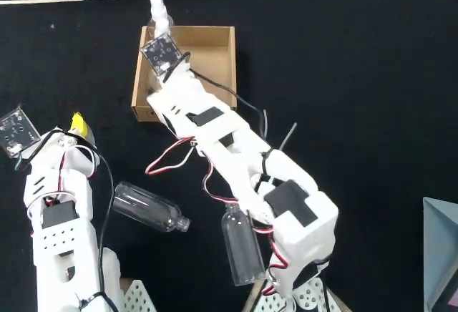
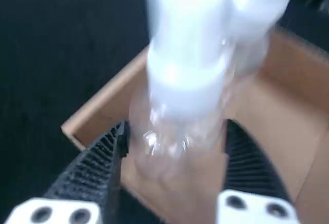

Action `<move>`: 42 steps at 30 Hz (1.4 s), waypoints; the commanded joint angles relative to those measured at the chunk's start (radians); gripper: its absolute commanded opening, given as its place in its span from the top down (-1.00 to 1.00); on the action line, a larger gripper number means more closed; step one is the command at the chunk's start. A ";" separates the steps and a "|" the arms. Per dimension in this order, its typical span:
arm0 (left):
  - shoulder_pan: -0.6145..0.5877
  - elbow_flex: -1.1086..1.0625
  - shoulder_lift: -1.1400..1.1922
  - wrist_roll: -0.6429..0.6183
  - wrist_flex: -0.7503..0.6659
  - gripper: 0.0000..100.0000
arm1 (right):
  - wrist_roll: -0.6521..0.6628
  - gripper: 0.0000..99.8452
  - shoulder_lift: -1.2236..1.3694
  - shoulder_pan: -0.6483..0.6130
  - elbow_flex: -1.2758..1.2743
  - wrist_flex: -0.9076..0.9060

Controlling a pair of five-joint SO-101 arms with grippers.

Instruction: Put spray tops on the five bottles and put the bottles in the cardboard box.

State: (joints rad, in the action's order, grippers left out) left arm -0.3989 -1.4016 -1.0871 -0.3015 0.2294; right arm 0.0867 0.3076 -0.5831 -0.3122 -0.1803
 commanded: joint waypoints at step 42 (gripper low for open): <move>-0.015 -0.001 -0.018 -0.002 -0.028 0.73 | 0.003 0.42 -0.536 0.068 0.027 -0.749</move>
State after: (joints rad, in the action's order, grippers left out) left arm -0.3989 -1.4093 -1.0871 -0.3015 0.2248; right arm 0.0867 -0.1220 -0.5493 -0.3107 -0.8247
